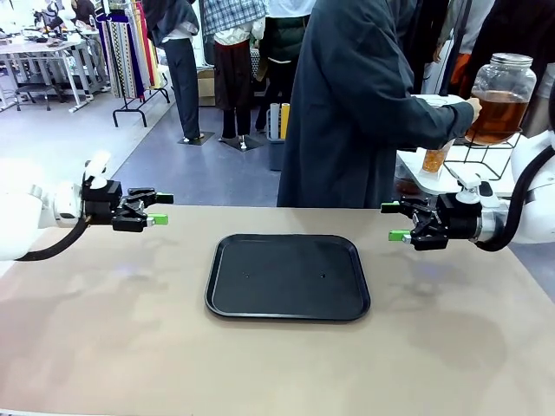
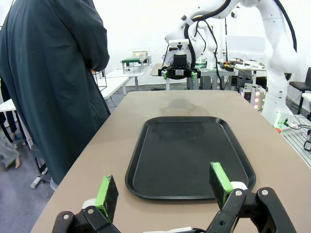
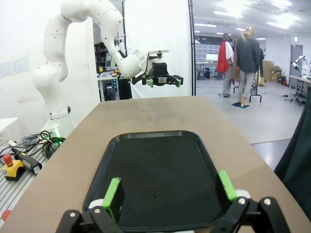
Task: Pour the drink into the iced cup.
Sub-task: Open the gripper to release the iced cup you were holding.
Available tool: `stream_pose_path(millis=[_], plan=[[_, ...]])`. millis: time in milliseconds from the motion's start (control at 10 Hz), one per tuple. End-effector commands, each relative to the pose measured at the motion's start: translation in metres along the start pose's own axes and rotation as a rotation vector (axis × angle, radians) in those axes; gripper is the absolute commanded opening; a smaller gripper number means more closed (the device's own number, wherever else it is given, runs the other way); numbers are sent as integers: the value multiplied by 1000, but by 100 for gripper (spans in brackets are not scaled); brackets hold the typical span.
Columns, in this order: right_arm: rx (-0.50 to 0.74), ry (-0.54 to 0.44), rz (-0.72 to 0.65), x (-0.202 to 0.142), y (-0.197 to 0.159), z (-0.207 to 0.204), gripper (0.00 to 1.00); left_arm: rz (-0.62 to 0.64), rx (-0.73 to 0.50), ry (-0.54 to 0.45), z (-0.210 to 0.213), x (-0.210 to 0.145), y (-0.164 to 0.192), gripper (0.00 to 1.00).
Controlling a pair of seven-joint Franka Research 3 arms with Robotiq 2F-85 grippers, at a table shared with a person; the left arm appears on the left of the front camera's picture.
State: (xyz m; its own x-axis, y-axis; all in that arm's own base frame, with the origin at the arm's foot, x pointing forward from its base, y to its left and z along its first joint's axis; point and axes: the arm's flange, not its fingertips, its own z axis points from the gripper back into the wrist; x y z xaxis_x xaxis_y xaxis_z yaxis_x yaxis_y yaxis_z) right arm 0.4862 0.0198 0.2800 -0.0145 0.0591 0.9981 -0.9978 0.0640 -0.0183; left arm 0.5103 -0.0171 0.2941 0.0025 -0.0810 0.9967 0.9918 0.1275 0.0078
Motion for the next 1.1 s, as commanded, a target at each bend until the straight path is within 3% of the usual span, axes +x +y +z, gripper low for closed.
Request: stream_pose_path(millis=[0,1000], plan=[[3,-2,6,3,0,-2,100,5,-1,-6,-1,2,0,100],[3,-2,6,3,0,-2,100,5,-1,-6,-1,2,0,100]])
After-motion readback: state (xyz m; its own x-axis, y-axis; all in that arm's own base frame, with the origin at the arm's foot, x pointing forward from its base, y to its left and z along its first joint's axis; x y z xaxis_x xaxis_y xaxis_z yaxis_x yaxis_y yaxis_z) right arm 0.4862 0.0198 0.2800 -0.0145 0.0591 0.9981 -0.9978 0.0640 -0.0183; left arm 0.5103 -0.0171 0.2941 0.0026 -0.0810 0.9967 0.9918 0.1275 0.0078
